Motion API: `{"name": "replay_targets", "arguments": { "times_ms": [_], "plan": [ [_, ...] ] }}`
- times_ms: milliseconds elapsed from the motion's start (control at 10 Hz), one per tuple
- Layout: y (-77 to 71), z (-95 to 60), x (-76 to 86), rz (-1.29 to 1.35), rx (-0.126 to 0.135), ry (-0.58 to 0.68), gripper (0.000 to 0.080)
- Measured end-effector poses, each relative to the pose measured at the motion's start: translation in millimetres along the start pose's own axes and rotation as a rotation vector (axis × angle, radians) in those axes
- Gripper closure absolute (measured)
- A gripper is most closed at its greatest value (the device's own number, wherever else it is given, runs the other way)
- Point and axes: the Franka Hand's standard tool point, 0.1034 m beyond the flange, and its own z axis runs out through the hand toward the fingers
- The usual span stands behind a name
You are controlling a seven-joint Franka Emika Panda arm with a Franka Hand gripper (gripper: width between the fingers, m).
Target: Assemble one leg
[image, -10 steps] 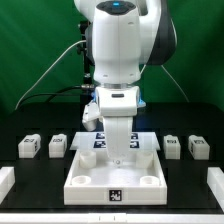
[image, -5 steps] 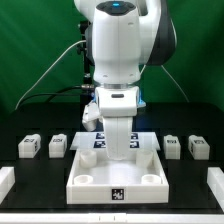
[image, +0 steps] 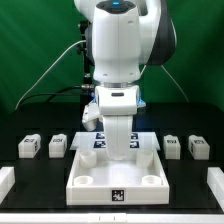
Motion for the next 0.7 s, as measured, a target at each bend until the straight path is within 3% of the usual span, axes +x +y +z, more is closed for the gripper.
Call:
{"name": "replay_targets", "arguments": {
  "times_ms": [200, 700],
  "plan": [
    [2.7, -0.3, 2.7, 0.003, -0.003, 0.001, 0.0735],
    [51.5, -2.3, 59.9, -0.021, -0.060, 0.045, 0.0736]
  ]
}}
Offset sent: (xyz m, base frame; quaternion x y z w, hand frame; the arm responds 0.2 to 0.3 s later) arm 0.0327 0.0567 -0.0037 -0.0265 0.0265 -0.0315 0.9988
